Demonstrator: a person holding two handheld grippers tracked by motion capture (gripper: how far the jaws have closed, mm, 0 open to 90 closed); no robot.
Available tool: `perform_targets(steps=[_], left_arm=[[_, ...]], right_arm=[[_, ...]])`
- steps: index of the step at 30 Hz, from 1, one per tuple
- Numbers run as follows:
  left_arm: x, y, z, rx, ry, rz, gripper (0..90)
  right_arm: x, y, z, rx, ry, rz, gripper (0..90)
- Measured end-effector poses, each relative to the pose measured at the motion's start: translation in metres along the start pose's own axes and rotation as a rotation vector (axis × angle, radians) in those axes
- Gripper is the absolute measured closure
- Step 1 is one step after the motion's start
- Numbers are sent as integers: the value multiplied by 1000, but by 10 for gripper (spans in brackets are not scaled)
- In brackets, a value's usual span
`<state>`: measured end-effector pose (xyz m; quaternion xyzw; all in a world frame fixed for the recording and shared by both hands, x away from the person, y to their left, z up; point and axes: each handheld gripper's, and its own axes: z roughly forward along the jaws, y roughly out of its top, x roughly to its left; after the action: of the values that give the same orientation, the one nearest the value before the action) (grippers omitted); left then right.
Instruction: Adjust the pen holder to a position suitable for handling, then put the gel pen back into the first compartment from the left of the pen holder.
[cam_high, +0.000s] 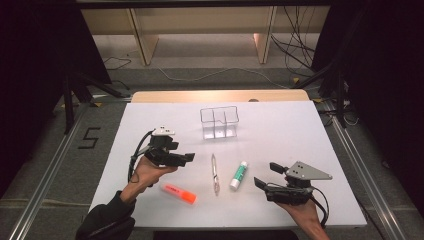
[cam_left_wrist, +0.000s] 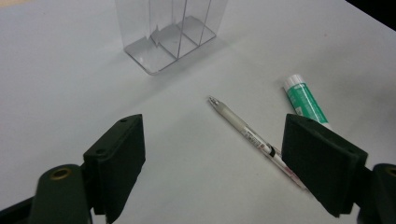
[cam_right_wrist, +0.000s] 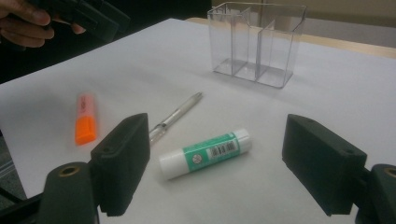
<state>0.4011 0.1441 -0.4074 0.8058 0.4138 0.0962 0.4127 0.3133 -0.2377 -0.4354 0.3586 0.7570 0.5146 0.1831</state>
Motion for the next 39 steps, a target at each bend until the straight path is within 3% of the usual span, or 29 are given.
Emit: perform_targets(steps=[9,16,27,30,39], left_arm=[[-11,-14,-7,-1,-7,7,190],[-20,-24,-17,-54,-15,-1,187],[-21,-36,-24,-96,-11,-14,163],[-21,-38,-30,-140,-8,-30,158],[-19,-44,-36,-180,-9,-56,152]], right_arm=[[1,3,2,17,-10,9,243],[3,4,4,35,-6,17,243],[4,7,6,43,-5,13,243],[5,14,10,63,-7,19,245],[10,36,27,166,25,41,248]])
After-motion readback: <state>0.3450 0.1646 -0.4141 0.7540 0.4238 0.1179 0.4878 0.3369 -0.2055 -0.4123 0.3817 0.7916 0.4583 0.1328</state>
